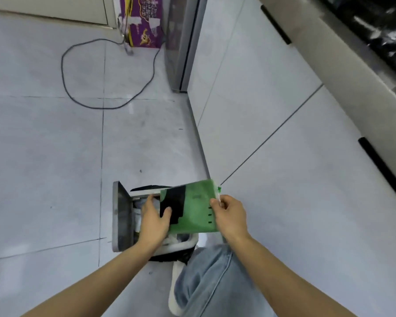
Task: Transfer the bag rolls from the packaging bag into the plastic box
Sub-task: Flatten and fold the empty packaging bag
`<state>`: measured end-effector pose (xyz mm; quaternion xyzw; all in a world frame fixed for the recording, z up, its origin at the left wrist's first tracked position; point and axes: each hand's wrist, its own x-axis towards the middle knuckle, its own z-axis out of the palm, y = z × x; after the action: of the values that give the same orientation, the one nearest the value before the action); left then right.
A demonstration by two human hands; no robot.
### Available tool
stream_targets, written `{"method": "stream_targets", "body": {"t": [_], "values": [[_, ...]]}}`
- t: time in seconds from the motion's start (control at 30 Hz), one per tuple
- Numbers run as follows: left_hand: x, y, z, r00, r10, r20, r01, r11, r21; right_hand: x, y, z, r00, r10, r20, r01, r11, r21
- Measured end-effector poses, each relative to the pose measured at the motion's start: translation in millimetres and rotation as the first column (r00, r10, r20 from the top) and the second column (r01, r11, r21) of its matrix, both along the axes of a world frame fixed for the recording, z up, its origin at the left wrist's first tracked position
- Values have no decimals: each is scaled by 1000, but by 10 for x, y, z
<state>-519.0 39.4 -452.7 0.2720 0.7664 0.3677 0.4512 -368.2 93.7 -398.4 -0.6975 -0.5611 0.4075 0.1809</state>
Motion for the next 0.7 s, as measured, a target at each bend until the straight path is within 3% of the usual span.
{"method": "stream_targets", "body": {"t": [0.2,0.43,0.7], "values": [[71,-271,-340,972,-155,-175,169,984,65,-254,52,-513,998,41,43,-37,995,-94],[178,-270,-690,950,-195,-244,220,972,82,-578,87,-997,997,58,44,-47,975,-217],[189,-204,-1069,930,-257,-263,262,965,-17,-700,55,-1285,981,163,-108,-194,876,-442]]}}
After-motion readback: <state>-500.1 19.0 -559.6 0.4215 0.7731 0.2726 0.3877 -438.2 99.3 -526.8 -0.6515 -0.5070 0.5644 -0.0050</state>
